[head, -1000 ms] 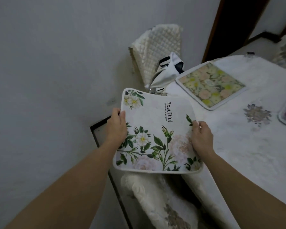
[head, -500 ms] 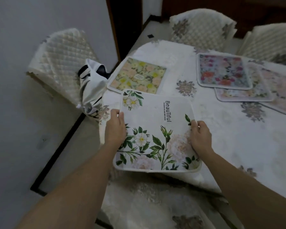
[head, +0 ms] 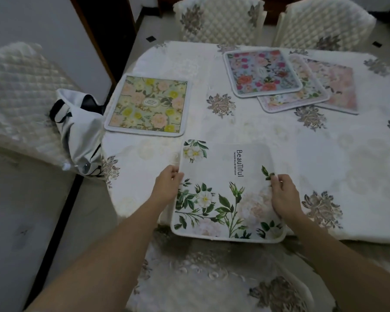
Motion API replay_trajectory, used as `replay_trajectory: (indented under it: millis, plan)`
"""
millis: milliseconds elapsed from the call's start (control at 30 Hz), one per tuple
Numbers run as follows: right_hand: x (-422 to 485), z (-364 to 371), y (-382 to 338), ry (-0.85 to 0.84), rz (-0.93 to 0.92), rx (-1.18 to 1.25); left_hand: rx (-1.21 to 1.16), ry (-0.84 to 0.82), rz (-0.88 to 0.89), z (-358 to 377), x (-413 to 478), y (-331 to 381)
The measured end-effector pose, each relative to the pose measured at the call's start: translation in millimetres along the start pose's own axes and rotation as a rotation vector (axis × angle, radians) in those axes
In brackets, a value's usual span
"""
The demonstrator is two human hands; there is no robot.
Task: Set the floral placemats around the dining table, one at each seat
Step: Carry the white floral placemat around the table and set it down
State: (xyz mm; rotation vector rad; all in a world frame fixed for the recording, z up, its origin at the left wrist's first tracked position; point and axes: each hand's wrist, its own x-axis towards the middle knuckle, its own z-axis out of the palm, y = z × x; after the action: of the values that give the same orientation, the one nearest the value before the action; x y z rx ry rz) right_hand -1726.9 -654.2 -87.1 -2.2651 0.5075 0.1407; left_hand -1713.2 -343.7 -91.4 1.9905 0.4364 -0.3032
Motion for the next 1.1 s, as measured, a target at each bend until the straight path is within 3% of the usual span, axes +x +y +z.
replay_trajectory:
  millis: [467,1100]
  plan:
    - [38.9,31.1,0.8,-0.084,0.119,0.016,-0.052,0.078,-0.156,1.4,50.3,-21.7]
    - [55.8,31.9,6.9,0.029,0.233,0.031,0.155,0.127,-0.189,-0.1,68.6,0.1]
